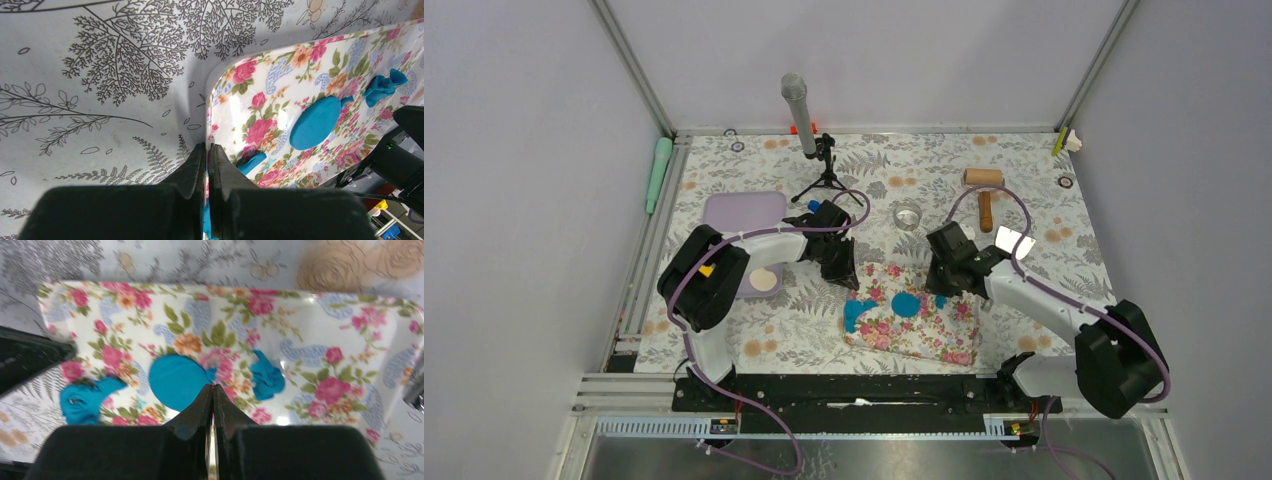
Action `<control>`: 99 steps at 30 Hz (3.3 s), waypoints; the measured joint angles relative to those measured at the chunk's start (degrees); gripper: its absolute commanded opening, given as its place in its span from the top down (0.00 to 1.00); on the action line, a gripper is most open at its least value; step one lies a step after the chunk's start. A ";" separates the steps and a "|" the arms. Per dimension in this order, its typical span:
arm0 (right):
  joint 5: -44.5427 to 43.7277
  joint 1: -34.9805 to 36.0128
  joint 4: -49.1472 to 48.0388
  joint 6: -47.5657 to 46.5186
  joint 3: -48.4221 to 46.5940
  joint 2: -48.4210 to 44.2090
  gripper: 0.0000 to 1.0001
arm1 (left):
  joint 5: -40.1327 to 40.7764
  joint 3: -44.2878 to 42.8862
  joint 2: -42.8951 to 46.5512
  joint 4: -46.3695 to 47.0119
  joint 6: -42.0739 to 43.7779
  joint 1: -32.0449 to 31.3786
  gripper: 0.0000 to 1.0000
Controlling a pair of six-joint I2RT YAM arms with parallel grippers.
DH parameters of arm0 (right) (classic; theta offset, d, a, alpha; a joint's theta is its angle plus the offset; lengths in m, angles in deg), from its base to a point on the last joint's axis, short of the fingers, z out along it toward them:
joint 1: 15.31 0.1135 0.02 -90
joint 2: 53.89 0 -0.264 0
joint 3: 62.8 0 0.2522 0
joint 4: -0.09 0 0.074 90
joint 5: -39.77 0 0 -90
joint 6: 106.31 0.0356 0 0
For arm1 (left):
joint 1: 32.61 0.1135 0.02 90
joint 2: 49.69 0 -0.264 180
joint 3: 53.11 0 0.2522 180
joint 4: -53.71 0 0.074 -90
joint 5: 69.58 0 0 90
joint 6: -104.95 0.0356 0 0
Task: Roll out the dumpling wrappers from the dough
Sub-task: Remove the dumpling mold from the work surface.
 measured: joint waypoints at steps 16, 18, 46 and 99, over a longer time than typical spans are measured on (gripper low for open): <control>2.01 0.00 -5.99 0.96 -3.72 12.96 0.97 | -0.04 -0.44 -0.26 -0.55 0.11 0.00 1.00; 2.89 0.00 -6.58 0.96 -3.19 12.94 0.97 | -0.09 -0.55 -0.31 -0.68 0.15 0.02 1.00; 2.54 0.00 -1.84 2.91 6.71 0.83 0.97 | -0.57 -0.74 -0.55 -0.90 0.24 0.24 1.00; 2.86 0.24 -5.57 4.39 4.39 4.98 0.92 | -0.83 -0.85 -0.66 -0.96 0.31 0.35 1.00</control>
